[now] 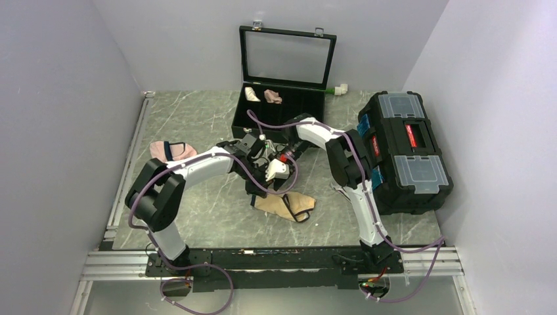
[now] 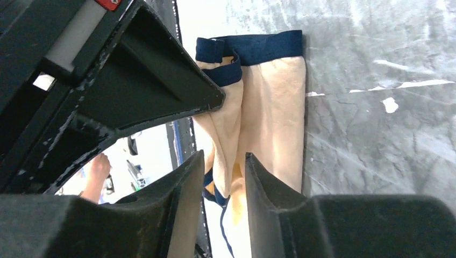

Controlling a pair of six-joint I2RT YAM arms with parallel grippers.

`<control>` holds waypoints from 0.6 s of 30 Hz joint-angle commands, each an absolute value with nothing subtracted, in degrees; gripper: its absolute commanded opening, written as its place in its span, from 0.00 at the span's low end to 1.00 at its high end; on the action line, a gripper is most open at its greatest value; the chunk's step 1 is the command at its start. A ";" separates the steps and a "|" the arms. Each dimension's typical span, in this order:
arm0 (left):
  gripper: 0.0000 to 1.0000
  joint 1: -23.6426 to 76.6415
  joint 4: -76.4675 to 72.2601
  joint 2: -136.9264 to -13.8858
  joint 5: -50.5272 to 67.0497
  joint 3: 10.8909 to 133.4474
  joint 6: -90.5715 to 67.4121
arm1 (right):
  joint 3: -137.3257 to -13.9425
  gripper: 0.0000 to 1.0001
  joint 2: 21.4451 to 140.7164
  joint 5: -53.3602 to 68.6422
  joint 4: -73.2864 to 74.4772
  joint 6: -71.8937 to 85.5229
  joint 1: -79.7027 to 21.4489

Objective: Roll the underwear
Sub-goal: Fold the underwear at the center of the board.

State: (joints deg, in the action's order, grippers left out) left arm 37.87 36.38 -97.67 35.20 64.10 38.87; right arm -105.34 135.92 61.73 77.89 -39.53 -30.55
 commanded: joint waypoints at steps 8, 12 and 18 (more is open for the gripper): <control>0.00 35.69 44.65 -103.20 41.23 73.95 39.51 | -99.32 0.42 126.13 60.55 74.06 -38.58 -27.94; 0.00 35.04 46.40 -105.90 42.04 76.63 38.92 | -96.91 0.48 124.67 59.61 73.58 -38.75 -27.00; 0.00 34.57 49.00 -109.75 42.04 80.16 38.17 | -93.78 0.50 122.74 57.91 69.91 -36.00 -24.62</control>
